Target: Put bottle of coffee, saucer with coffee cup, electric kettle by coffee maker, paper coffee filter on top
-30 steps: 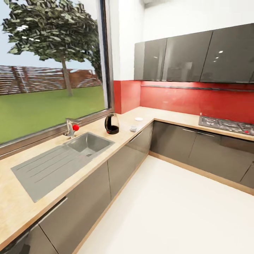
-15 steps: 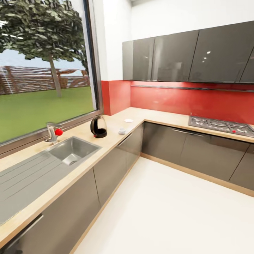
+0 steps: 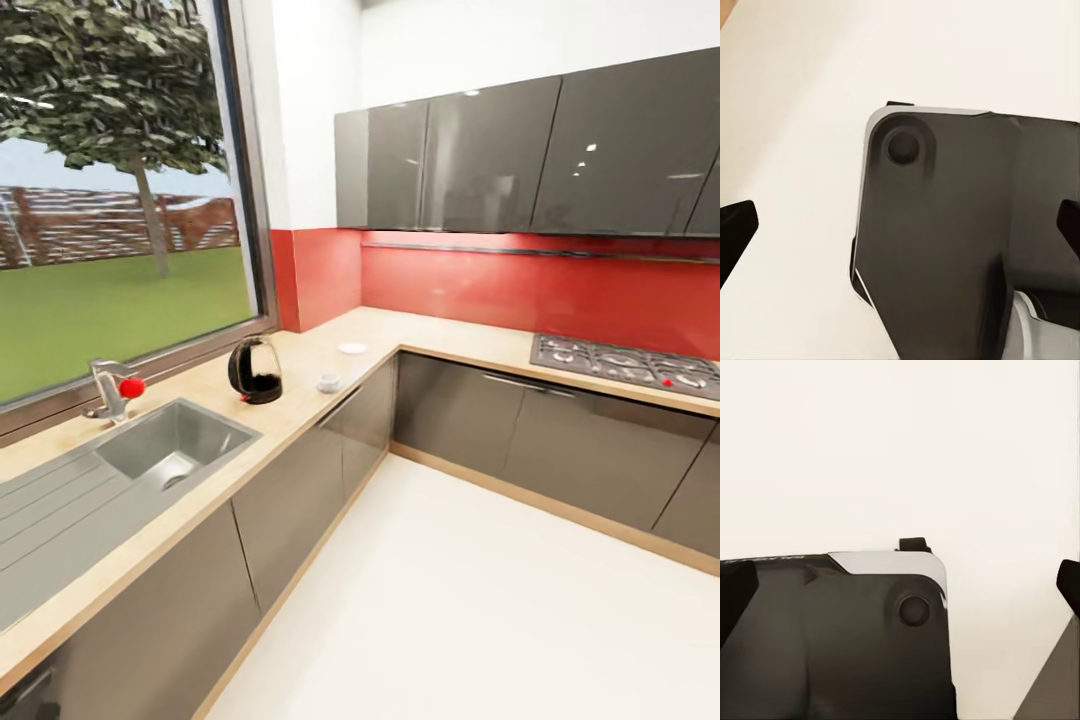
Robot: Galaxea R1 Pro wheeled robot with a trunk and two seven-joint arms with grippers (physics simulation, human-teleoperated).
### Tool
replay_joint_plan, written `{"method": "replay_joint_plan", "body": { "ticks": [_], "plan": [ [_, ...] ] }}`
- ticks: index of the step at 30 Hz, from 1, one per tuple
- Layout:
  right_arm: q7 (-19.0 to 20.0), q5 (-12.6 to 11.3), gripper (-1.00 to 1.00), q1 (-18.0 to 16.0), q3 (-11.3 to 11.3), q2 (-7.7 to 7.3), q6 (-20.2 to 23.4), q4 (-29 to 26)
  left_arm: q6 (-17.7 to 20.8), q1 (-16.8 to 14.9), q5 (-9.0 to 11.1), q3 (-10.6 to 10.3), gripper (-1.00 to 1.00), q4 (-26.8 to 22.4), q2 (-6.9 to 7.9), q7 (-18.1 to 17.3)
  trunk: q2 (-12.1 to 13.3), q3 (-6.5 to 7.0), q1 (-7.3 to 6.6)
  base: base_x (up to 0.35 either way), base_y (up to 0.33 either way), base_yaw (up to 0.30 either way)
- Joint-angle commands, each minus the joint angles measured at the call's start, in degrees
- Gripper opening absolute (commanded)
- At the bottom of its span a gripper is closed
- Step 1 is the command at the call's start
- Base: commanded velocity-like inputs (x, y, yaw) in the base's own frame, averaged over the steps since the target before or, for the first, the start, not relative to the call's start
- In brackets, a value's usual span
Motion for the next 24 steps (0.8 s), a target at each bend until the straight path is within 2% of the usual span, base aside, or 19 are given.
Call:
{"method": "replay_joint_plan", "body": {
  "ticks": [1,24],
  "plan": [
    [-0.21,0.6,1.0,-0.05,-0.48,0.01,-0.17,0.06,-0.1,0.02,0.38,-0.5,1.0,-0.1,0.01,0.35,-0.11,-0.11,0.06,0.272,-0.205,0.0],
    [-0.28,0.78,1.0,-0.05,-0.3,-0.11,-0.26,0.05,-0.19,0.02,0.41,-0.27,1.0,-0.15,0.3,0.39,-0.11,-0.11,0.06,0.278,-0.205,0.0]
  ]
}}
